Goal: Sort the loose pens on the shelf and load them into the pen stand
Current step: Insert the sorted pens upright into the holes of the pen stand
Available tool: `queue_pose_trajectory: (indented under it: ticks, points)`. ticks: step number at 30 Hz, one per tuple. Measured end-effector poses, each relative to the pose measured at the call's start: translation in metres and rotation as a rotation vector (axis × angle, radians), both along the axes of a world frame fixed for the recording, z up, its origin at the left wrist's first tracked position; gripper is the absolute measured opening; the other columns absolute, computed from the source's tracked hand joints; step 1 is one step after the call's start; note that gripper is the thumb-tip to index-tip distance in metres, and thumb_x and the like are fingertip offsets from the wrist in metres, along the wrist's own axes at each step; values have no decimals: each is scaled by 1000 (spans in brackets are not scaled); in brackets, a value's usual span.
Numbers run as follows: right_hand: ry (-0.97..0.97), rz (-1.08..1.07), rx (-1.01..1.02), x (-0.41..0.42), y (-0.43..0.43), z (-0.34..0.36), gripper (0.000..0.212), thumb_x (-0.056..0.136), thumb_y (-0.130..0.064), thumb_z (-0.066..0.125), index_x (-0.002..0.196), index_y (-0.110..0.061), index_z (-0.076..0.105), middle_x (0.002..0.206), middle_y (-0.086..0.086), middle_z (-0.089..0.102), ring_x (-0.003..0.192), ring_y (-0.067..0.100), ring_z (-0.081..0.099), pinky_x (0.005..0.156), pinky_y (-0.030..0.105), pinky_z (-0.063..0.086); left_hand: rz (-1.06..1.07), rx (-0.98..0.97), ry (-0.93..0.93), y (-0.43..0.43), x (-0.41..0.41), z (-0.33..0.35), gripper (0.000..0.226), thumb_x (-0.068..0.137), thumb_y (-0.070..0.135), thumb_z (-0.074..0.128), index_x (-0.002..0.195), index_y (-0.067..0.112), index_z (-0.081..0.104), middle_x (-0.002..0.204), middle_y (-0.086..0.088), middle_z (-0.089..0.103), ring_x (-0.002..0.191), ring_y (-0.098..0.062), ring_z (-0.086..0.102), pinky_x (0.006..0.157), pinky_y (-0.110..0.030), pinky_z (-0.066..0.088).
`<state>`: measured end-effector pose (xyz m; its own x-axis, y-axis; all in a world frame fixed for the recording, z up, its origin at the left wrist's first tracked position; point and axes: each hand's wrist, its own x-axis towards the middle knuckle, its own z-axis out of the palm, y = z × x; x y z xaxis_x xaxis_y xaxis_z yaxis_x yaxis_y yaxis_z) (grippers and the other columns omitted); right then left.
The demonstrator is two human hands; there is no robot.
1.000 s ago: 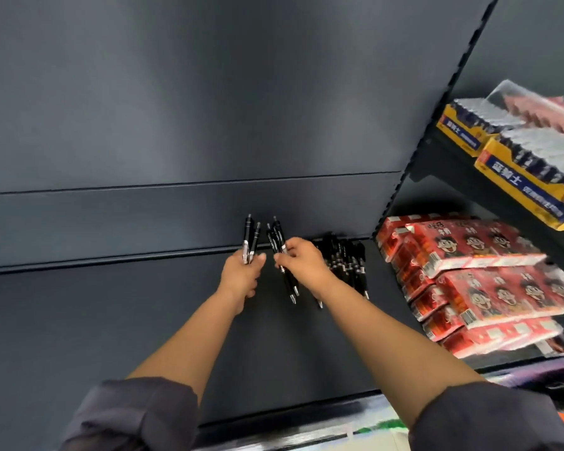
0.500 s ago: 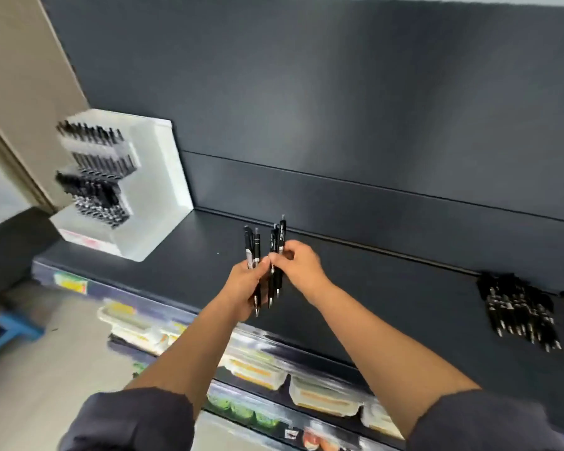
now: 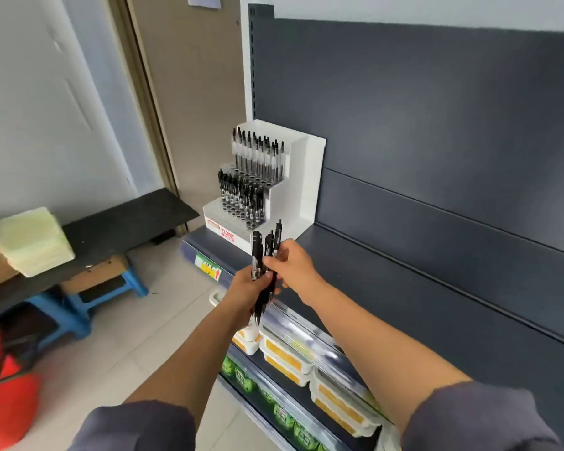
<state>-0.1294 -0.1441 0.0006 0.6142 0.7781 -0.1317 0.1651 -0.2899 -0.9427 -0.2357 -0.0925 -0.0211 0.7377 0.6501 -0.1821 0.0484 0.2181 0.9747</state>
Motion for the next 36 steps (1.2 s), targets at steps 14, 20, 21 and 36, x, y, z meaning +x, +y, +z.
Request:
queue_pose_trajectory:
  ticks: [14, 20, 21, 36]
  points:
    - [-2, 78, 178, 45, 144, 45, 12, 93, -14, 55, 81, -16, 59, 72, 0, 59, 57, 13, 60, 44, 24, 43, 175, 204, 181, 142, -2, 11, 10, 93, -1, 51, 85, 5, 52, 68, -12, 62, 60, -21, 61, 60, -29, 49]
    - [-107, 31, 197, 70, 181, 62, 11, 96, -14, 51, 99, -11, 61, 86, -1, 61, 66, 11, 60, 48, 19, 46, 243, 277, 142, 198, 32, 18, 6, 92, 2, 54, 92, 6, 57, 85, -17, 67, 79, -28, 66, 77, -40, 51]
    - [-204, -1, 195, 73, 188, 63, 12, 96, -16, 51, 98, -13, 62, 84, -2, 61, 68, 11, 60, 53, 21, 47, 247, 297, 137, 210, 38, 18, 5, 93, 3, 53, 94, 6, 57, 88, -15, 67, 79, -26, 66, 75, -37, 51]
    - [-907, -345, -203, 57, 226, 38, 20, 98, -36, 43, 107, -29, 59, 89, -12, 66, 79, 11, 57, 56, 26, 38, -227, 203, -1, 302, 69, -2, 15, 97, 11, 46, 91, 20, 57, 68, -2, 58, 49, -11, 46, 46, -23, 36]
